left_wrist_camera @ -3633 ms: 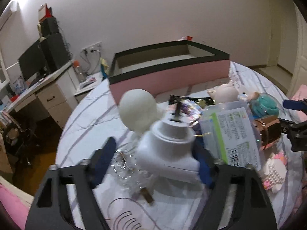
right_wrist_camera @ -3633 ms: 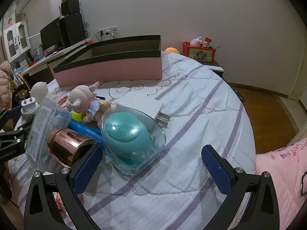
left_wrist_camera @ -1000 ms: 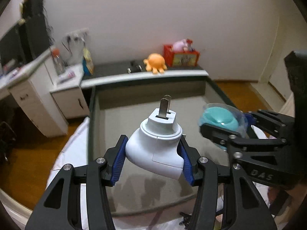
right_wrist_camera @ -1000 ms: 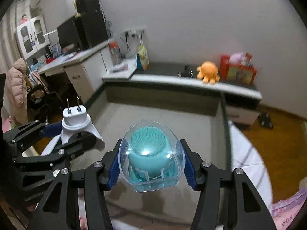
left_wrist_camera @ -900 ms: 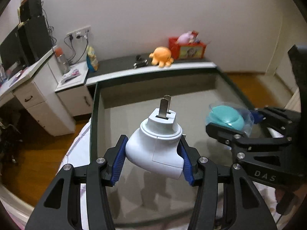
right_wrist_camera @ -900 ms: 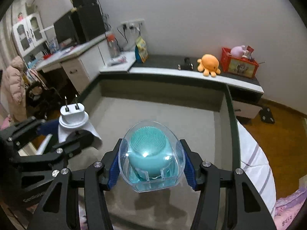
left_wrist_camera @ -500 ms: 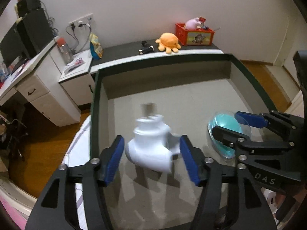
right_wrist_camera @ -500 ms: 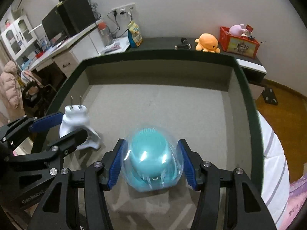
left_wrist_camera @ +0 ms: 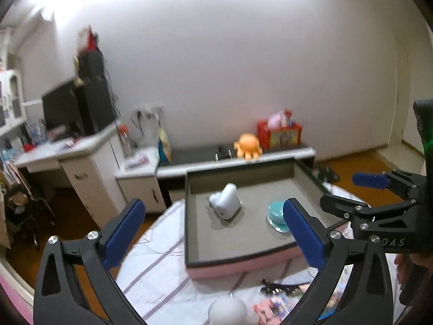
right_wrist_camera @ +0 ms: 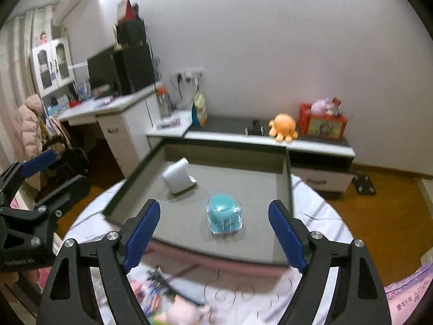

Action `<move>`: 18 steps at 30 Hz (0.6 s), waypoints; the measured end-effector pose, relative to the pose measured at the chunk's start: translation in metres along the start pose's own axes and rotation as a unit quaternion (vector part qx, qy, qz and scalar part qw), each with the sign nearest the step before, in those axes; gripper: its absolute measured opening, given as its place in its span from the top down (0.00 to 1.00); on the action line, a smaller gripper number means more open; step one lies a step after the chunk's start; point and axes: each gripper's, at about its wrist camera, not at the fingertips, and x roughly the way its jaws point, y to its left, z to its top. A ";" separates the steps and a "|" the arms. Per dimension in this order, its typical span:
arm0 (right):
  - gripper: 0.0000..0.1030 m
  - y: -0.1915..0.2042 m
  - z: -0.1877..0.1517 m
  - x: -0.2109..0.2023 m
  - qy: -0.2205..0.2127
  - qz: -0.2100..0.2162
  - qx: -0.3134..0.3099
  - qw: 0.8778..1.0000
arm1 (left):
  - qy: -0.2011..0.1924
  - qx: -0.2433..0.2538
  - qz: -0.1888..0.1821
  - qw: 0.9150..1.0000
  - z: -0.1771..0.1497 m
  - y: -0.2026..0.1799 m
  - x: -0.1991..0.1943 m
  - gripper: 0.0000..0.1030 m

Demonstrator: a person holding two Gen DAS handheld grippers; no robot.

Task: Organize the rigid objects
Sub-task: 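Grasp the clear medicine box with the left tool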

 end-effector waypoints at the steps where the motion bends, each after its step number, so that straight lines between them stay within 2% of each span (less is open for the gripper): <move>1: 0.14 0.003 -0.004 -0.010 -0.010 -0.003 -0.003 1.000 | -0.011 -0.003 0.006 1.000 -0.005 0.001 -0.014 0.00; 2: 0.12 0.006 -0.010 -0.025 -0.027 -0.008 -0.005 1.000 | -0.025 -0.009 0.010 1.000 -0.013 0.001 -0.033 0.00; 4: 0.00 0.015 -0.027 -0.054 -0.057 -0.016 -0.010 0.998 | -0.030 -0.011 0.009 0.999 -0.024 0.001 -0.053 0.00; 6: 0.00 0.023 -0.044 -0.077 -0.077 -0.014 -0.015 0.997 | -0.030 -0.008 0.010 0.999 -0.042 -0.005 -0.076 0.00; 9: 0.00 0.030 -0.067 -0.098 -0.085 -0.010 -0.018 0.996 | -0.042 -0.021 0.011 0.999 -0.066 -0.010 -0.106 0.00; 14: 0.00 0.042 -0.116 -0.134 -0.115 -0.056 -0.018 0.992 | -0.034 -0.028 -0.005 0.999 -0.095 -0.021 -0.139 0.00; 18: 0.00 0.047 -0.139 -0.146 -0.114 -0.084 -0.023 0.990 | -0.031 -0.016 -0.007 0.999 -0.106 -0.033 -0.150 0.00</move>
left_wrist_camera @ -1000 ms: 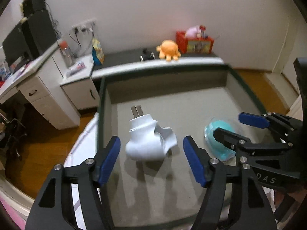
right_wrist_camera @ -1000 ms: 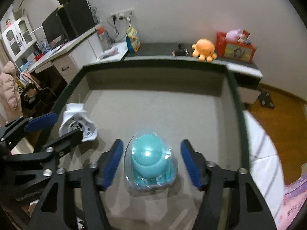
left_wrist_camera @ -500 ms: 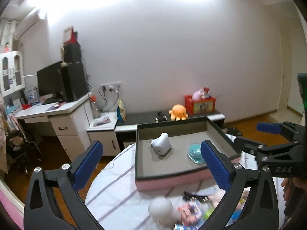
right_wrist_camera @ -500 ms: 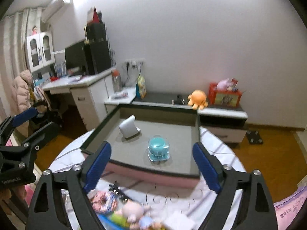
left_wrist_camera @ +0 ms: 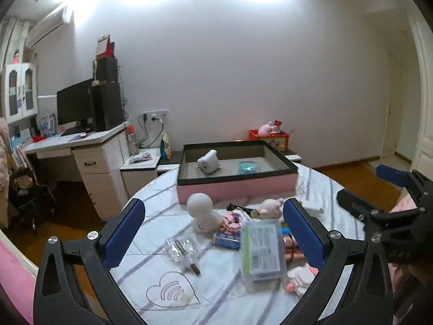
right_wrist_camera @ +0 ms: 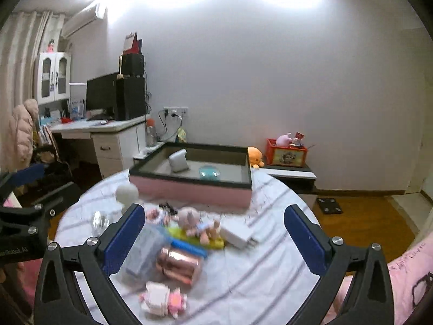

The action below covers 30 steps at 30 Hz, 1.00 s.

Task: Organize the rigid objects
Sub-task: 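Grasp the clear medicine box with the left tool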

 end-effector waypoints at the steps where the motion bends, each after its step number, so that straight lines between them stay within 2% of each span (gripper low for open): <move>1: 0.00 0.000 -0.004 -0.001 0.004 0.001 0.000 1.000 | 0.001 0.005 0.001 1.000 -0.001 -0.003 0.000 0.00; 7: 0.00 -0.012 -0.022 -0.010 0.018 -0.012 0.009 1.000 | 0.022 0.009 -0.011 1.000 -0.013 -0.015 0.008 0.00; 14: 0.00 -0.028 -0.042 0.004 0.053 -0.019 0.022 0.998 | 0.060 0.003 -0.028 0.998 -0.029 -0.026 0.032 0.00; 18: 0.00 -0.036 -0.052 0.014 0.070 -0.013 0.034 0.997 | 0.106 0.021 -0.045 0.993 -0.046 -0.039 0.053 0.00; 22: 0.00 -0.042 -0.057 0.024 0.085 -0.008 0.039 0.996 | 0.148 0.026 -0.041 0.988 -0.062 -0.045 0.074 0.01; 26: 0.00 -0.045 -0.063 0.034 0.097 0.001 0.047 0.994 | 0.181 0.019 -0.051 0.982 -0.069 -0.045 0.091 0.12; 30: 0.00 -0.044 -0.067 0.044 0.110 0.008 0.050 0.993 | 0.200 0.035 -0.054 0.978 -0.072 -0.051 0.105 0.24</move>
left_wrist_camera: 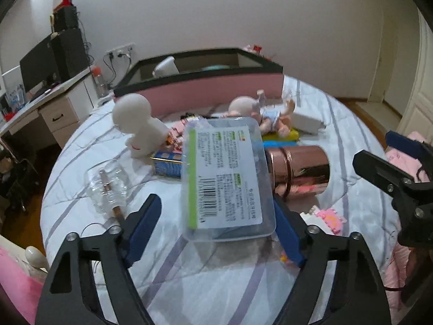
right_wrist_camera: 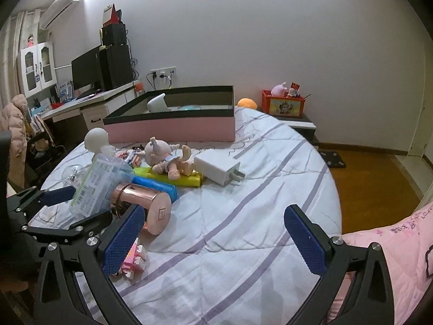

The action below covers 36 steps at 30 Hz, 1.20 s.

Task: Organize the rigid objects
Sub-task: 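Grasp the clear medicine box with the left tool, then grasp the rose-gold cylinder with the right tool while the left tool holds the medicine box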

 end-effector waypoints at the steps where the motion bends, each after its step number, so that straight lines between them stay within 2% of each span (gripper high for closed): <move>1: 0.00 0.001 0.000 0.001 0.001 0.001 0.000 1.000 | 0.003 0.001 -0.005 1.000 0.001 0.000 0.003 0.30; 2: 0.00 0.001 0.000 0.002 0.002 0.002 0.000 1.000 | 0.010 0.003 -0.011 1.000 0.002 0.001 0.007 0.39; 4: 0.00 0.002 0.001 0.004 0.005 0.003 -0.001 1.000 | 0.015 0.000 -0.018 1.000 0.003 0.005 0.010 0.39; 14: 0.00 0.032 0.011 0.023 0.041 0.024 -0.001 0.999 | -0.014 -0.015 0.045 0.999 -0.007 0.034 -0.024 0.39; 19: 0.00 0.056 0.018 0.039 0.067 0.032 0.008 0.997 | -0.011 -0.020 0.051 0.998 -0.013 0.045 -0.029 0.39; 24: 0.01 0.072 0.018 0.059 0.095 0.030 0.013 0.995 | -0.011 -0.035 0.037 0.999 -0.016 0.055 -0.028 0.39; 26: 0.14 0.072 0.016 0.065 0.105 0.035 0.021 0.994 | -0.010 -0.037 0.033 0.999 -0.015 0.057 -0.027 0.39; 27: 0.28 0.072 0.015 0.068 0.109 0.039 0.024 0.993 | -0.011 -0.039 0.031 0.999 -0.015 0.059 -0.027 0.39; 28: 0.37 0.069 0.013 0.071 0.117 0.036 0.027 0.992 | -0.011 -0.040 0.030 0.999 -0.014 0.060 -0.027 0.39; 36: 0.37 0.059 0.011 0.064 0.113 0.047 0.014 0.992 | -0.022 -0.048 0.014 0.999 -0.009 0.062 -0.027 0.39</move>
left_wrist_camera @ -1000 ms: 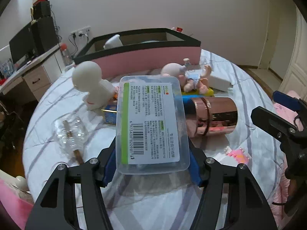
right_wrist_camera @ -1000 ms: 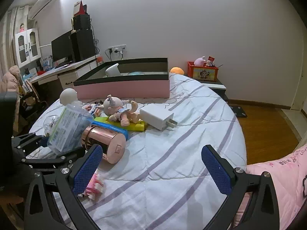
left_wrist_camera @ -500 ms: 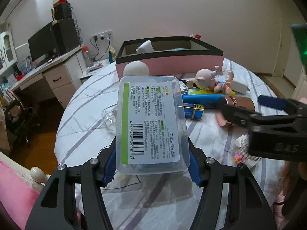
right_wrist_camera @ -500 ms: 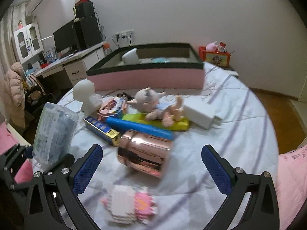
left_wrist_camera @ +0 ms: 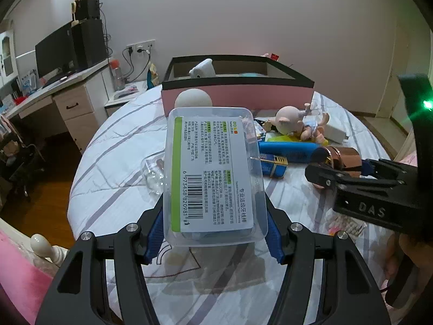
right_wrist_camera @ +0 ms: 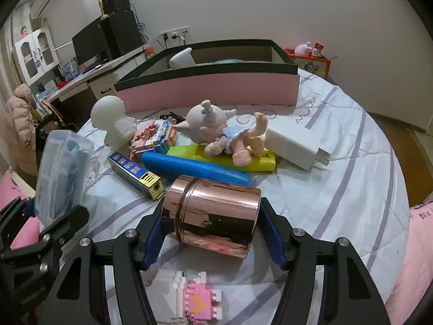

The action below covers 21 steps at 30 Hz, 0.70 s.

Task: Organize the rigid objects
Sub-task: 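Grasp the rose-gold cylinder with the right tool while the left tool holds the medicine box, then carry both items into the pink box and open both tools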

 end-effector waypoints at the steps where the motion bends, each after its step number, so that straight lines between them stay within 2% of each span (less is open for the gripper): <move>1: 0.38 0.000 -0.001 -0.004 -0.006 0.000 -0.003 1.000 | -0.001 -0.004 -0.003 1.000 0.002 0.000 0.000 0.39; 8: 0.38 0.002 0.008 -0.027 -0.040 0.014 -0.019 0.999 | -0.019 -0.002 -0.011 1.000 0.016 -0.004 -0.009 0.39; 21: 0.38 0.005 0.038 -0.067 -0.112 0.012 -0.034 0.993 | -0.086 0.002 -0.017 0.996 0.060 -0.022 -0.037 0.39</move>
